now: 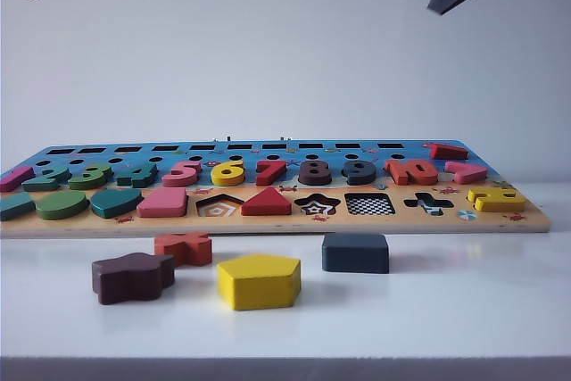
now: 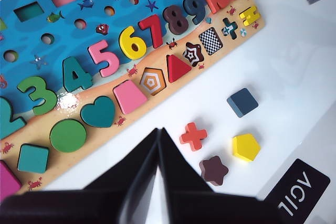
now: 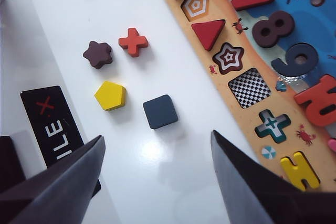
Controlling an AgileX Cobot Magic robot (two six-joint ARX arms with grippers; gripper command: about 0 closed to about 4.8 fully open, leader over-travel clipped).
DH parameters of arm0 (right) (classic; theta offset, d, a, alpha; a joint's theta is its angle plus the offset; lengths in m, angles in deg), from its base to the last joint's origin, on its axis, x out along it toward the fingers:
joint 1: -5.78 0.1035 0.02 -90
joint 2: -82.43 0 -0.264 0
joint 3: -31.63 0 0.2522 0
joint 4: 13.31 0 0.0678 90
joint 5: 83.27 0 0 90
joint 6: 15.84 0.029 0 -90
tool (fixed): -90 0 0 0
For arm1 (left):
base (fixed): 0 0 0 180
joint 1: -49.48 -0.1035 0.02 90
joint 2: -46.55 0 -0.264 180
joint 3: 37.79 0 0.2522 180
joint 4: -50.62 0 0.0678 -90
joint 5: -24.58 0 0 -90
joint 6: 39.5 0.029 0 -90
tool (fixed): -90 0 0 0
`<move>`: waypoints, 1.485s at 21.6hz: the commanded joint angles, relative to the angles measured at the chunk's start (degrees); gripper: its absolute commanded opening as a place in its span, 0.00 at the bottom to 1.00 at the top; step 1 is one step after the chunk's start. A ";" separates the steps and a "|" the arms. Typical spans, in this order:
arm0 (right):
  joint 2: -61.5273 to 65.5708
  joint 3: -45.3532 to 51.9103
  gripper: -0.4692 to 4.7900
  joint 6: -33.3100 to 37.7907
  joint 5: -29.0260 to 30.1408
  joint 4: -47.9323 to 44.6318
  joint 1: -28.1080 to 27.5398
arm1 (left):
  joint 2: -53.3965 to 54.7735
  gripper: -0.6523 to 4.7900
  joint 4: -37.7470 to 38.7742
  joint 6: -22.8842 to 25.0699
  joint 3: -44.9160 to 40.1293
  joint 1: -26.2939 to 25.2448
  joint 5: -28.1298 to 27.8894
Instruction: Insert the cube into the slot.
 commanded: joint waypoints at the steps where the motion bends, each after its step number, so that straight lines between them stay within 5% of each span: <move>1: 4.98 -0.24 0.78 -1.01 -2.67 -1.18 2.67 | 0.00 0.15 -0.96 -0.17 0.31 -0.02 0.31; 7: 12.35 -0.22 0.86 -9.11 -6.03 -1.33 5.95 | 0.00 0.15 -0.92 -0.17 0.31 -0.02 0.31; 10: 14.84 -0.15 0.93 -9.22 -6.62 -1.31 6.99 | -0.02 0.15 -0.92 -0.15 0.31 -0.02 0.33; 20: 22.58 0.63 0.93 -5.73 -12.17 -4.63 12.81 | -0.09 0.15 -1.18 -0.17 0.31 0.00 0.37; 32: 25.90 0.85 0.74 -5.62 -14.03 -5.73 12.85 | -0.13 0.15 -1.55 -0.15 0.31 0.02 0.33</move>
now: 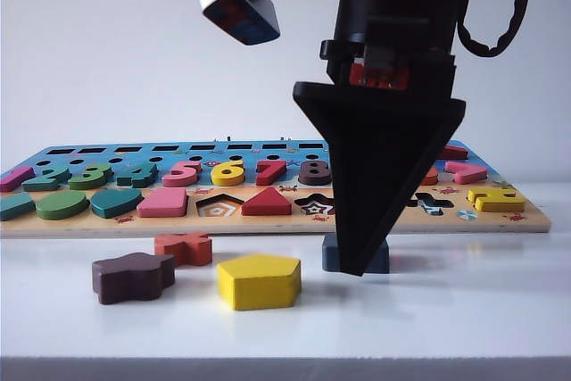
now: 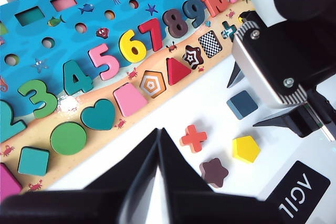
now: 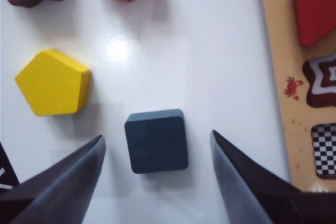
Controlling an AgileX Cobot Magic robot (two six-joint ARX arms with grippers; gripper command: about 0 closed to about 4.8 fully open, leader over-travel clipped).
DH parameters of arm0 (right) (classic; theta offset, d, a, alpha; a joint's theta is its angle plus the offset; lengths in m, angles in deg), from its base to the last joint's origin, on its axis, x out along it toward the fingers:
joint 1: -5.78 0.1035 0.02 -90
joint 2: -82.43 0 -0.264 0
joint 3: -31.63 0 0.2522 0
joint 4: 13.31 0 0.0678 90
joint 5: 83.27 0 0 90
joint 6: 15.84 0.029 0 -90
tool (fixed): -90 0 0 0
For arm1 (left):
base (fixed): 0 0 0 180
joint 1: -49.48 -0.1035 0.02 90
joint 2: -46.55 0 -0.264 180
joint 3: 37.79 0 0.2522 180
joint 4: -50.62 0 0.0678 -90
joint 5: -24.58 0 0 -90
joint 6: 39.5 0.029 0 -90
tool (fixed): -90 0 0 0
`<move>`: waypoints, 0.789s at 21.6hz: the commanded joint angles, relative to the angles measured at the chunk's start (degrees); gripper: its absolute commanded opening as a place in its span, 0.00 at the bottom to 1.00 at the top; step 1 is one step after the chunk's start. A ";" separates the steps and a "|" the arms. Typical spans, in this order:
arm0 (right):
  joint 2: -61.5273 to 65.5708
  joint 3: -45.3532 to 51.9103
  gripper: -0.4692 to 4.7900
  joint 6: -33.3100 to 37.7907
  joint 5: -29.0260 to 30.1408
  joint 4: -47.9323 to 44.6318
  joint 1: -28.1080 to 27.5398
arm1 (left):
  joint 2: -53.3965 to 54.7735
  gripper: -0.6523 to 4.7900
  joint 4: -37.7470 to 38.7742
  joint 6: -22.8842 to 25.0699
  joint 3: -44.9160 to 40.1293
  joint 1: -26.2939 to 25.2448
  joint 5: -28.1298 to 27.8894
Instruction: Insert the cube into the slot.
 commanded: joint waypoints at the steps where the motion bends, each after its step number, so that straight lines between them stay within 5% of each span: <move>1: 0.13 0.02 0.71 0.15 -0.55 -0.81 0.24 | -0.09 0.15 -1.03 -0.15 0.31 -0.02 0.33; 17: 0.13 0.02 0.41 0.24 -1.68 -1.42 0.24 | -0.11 0.15 -1.05 -0.15 0.31 -0.02 0.31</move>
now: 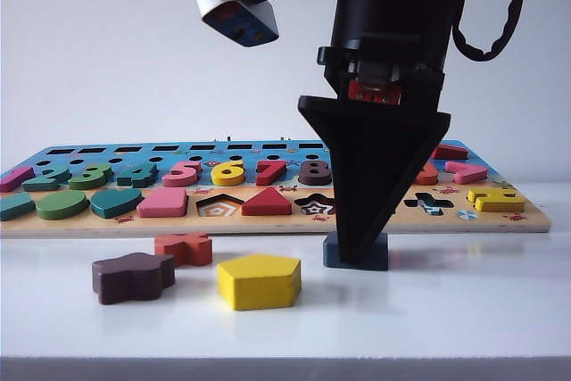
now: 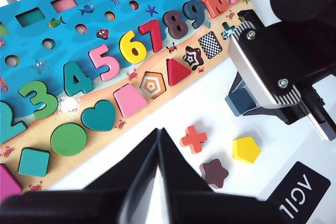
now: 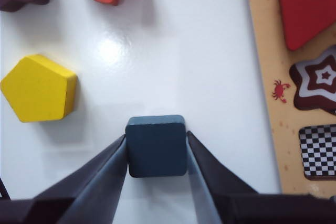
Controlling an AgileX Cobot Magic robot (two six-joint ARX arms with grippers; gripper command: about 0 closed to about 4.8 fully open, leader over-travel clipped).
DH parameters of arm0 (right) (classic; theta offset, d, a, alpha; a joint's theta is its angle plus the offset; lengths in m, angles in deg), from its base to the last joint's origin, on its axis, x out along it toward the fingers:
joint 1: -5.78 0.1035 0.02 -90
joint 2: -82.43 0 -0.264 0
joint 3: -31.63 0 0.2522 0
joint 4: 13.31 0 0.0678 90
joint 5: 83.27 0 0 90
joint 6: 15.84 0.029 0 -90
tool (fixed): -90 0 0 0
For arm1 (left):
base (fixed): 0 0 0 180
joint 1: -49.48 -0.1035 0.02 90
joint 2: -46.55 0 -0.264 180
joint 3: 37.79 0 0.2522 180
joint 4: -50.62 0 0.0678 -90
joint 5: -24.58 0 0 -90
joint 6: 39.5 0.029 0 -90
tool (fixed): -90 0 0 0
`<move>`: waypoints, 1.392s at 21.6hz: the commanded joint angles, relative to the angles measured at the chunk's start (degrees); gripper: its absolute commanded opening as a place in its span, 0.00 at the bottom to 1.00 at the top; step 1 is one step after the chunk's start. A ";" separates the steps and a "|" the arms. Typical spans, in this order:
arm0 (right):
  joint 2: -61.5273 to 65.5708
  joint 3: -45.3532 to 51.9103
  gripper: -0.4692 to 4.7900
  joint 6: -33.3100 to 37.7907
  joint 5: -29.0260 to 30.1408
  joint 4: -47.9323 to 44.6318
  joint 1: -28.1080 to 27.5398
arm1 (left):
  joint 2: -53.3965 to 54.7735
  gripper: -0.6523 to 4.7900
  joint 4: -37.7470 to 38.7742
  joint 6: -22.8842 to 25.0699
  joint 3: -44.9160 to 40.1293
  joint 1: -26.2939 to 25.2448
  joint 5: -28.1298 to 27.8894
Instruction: Insert the cube into the slot.
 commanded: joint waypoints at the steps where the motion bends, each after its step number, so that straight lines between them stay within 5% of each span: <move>1: -0.15 0.02 0.38 0.55 0.02 -0.42 0.24 | -0.09 0.15 -0.85 -0.15 0.31 -0.02 0.33; 8: -4.68 -4.87 0.28 14.05 -0.04 1.03 0.17 | -0.09 0.15 -0.85 -0.15 0.31 -0.02 0.31; 14: -13.53 -15.41 0.25 48.43 -4.55 4.31 -0.11 | -0.11 0.15 -0.87 -0.15 0.31 -0.02 0.33; 20: -15.41 -15.45 0.20 58.34 -9.73 9.01 -0.11 | -0.09 0.15 -0.87 -0.15 0.31 -0.02 0.33; 25: -14.47 -15.30 0.17 59.58 -17.55 9.40 -0.11 | -0.09 0.15 -0.87 -0.15 0.31 -0.02 0.33; 30: -9.75 -15.19 0.14 61.05 -18.95 9.20 -0.11 | -0.09 0.15 -0.87 -0.15 0.31 -0.02 0.33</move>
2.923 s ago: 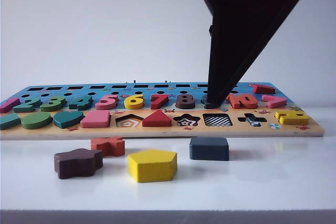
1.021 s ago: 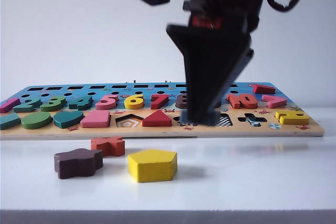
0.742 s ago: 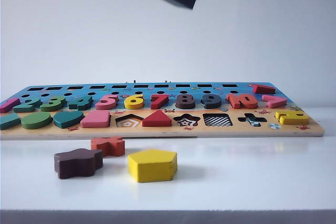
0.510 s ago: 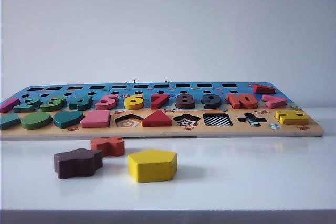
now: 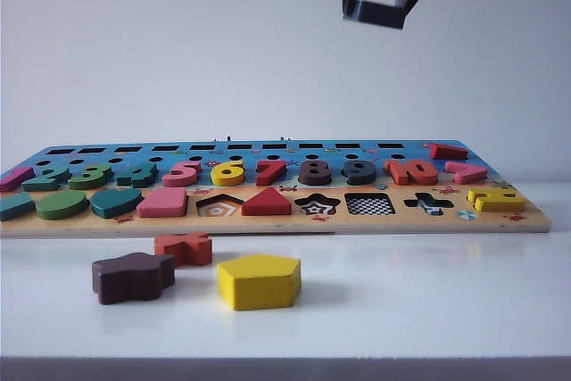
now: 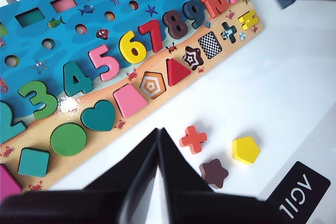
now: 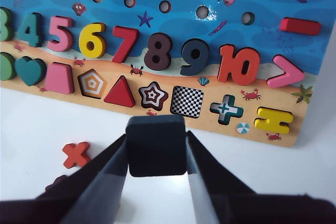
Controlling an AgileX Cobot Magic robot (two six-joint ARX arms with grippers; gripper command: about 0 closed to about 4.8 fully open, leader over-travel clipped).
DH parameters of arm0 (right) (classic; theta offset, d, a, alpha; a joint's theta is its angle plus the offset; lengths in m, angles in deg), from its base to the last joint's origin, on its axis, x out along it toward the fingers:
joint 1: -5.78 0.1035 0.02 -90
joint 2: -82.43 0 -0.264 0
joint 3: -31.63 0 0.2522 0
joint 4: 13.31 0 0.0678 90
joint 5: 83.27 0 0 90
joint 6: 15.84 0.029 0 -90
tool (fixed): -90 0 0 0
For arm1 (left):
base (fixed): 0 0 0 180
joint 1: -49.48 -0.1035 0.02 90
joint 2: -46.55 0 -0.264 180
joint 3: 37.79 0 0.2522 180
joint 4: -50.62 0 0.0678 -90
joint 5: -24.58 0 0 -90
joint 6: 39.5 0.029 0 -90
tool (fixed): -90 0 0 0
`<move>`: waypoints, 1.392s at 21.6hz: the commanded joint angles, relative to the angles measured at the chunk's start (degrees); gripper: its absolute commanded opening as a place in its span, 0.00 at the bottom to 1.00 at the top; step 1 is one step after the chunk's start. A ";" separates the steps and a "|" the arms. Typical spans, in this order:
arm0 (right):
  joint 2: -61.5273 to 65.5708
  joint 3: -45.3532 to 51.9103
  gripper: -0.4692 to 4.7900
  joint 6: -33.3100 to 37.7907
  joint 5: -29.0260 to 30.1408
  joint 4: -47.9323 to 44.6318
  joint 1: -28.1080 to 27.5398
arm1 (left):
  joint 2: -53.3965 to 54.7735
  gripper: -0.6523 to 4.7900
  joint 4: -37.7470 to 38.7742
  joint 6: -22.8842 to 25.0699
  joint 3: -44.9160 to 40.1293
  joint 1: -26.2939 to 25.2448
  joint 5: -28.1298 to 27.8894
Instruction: Insert the cube into the slot.
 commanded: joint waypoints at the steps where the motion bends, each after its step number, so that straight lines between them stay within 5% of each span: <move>1: 3.63 0.26 0.14 0.92 -1.18 -1.49 -0.04 | -0.09 0.15 -0.87 -0.15 0.31 -0.02 0.33; 15: 8.28 9.22 0.12 8.90 -1.01 -10.78 -0.07 | -0.09 0.15 -0.90 -0.15 0.31 -0.02 0.31; 30: 8.35 14.21 0.10 9.33 -2.67 -18.84 -3.21 | -0.09 0.15 -1.90 0.04 0.31 -0.02 0.31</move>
